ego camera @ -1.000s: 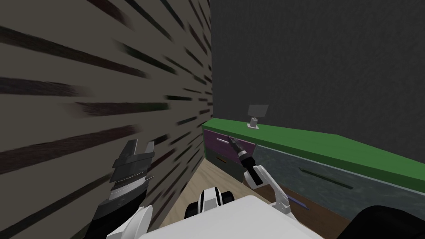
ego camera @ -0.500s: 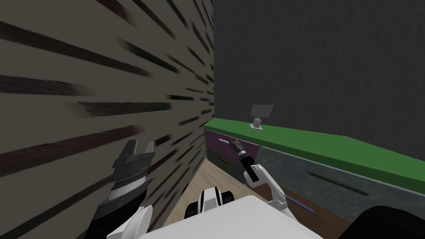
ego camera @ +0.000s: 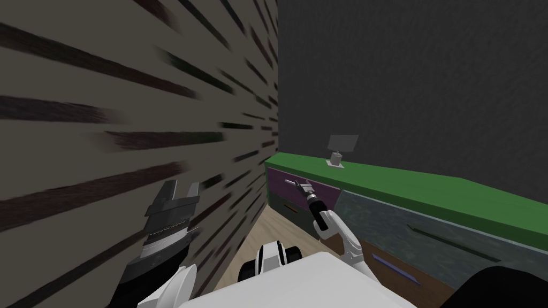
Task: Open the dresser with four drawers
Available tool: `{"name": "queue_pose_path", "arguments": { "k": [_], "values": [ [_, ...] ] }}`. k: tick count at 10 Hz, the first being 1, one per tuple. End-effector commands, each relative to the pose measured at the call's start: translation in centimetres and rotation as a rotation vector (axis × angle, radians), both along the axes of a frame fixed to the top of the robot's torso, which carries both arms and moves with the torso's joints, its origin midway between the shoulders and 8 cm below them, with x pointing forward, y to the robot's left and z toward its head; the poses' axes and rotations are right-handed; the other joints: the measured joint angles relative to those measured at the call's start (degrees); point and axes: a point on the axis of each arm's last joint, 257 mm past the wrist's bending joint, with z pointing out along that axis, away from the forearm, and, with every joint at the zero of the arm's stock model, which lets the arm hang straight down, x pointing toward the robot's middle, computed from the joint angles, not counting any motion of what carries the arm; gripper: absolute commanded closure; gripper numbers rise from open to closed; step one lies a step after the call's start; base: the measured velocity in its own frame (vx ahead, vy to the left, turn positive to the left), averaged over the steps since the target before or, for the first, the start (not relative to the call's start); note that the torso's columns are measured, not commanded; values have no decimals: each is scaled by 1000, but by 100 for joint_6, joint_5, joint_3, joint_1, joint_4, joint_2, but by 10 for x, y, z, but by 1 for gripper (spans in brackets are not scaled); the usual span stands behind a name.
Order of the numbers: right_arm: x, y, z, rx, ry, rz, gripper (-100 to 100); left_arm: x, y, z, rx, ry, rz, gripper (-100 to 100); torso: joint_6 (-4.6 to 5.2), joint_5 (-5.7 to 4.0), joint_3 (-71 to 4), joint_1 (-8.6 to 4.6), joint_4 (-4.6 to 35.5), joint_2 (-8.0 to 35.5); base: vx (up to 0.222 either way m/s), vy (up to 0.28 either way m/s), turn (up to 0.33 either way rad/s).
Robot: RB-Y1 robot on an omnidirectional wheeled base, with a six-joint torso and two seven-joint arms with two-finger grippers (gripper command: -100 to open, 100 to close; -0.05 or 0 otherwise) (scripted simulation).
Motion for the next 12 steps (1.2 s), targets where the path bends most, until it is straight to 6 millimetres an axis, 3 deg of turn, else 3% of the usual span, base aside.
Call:
{"name": "queue_pose_path", "arguments": {
  "k": [1,12],
  "values": [
    [4,-18,-17,-123,56,-65,-100,0,0,0,0,0,0,0,1,0,0,-6,0,1,34,42,35],
    [8,-75,-62,-534,242,-261,-100,0,0,0,0,0,0,0,0,-1,1,-3,1,2,34,41,24]
  ]
}}
